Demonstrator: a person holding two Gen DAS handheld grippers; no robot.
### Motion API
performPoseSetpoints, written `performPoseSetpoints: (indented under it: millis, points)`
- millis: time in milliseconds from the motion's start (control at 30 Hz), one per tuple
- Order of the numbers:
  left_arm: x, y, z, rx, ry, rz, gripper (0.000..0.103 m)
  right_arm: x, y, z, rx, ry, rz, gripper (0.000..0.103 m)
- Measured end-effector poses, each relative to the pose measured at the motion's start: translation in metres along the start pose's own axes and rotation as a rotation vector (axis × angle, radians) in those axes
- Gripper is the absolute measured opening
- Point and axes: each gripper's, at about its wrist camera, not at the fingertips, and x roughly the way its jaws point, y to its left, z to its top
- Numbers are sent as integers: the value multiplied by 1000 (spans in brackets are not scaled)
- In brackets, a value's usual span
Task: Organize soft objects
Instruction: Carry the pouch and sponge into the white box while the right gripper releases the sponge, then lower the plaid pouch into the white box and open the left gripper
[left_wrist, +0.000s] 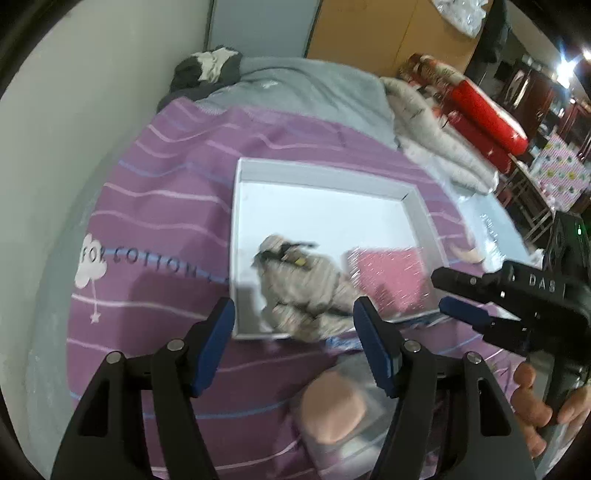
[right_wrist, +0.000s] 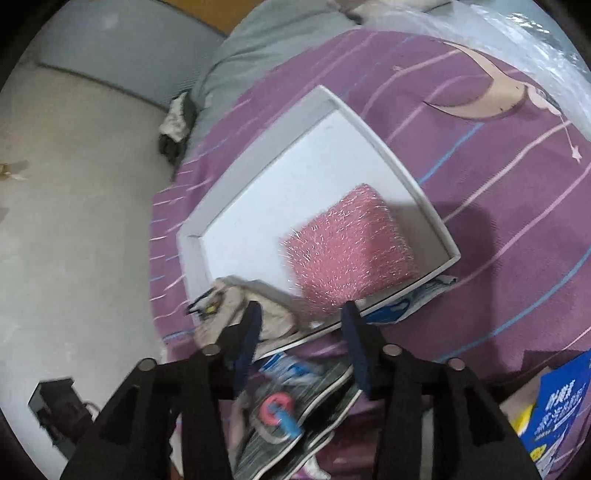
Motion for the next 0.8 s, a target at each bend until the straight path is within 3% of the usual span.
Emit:
performPoseSetpoints:
  millis: [67,167,267,333,467,567,633,800]
  points:
    - [2,-6,6,7,4,-39,41,-11,3,2,-17,-33,-8,49]
    - [18,-17,17,28,38,-110,28,-21,4,8,-40,-108,-74,49]
    - [48,-19,22,4,135,-138,20,-13,4,15,-40,-113,-119,46]
    - [63,-19,19,6,178,-99,17,1,7,18,-62,-83,-134,34]
    - [77,-12,11,0,220,23,13,44,20,15,-128,11,-163,27]
    - [79,-4,10,-14,228,14,13,73,19,8,-148,73,-188,22]
    - [80,-3,10,-15,229,26,13,77,17,7,-159,53,-223,9]
    - [77,-2,8,-3,233,79,13,63,-4,14,-106,15,-275,7]
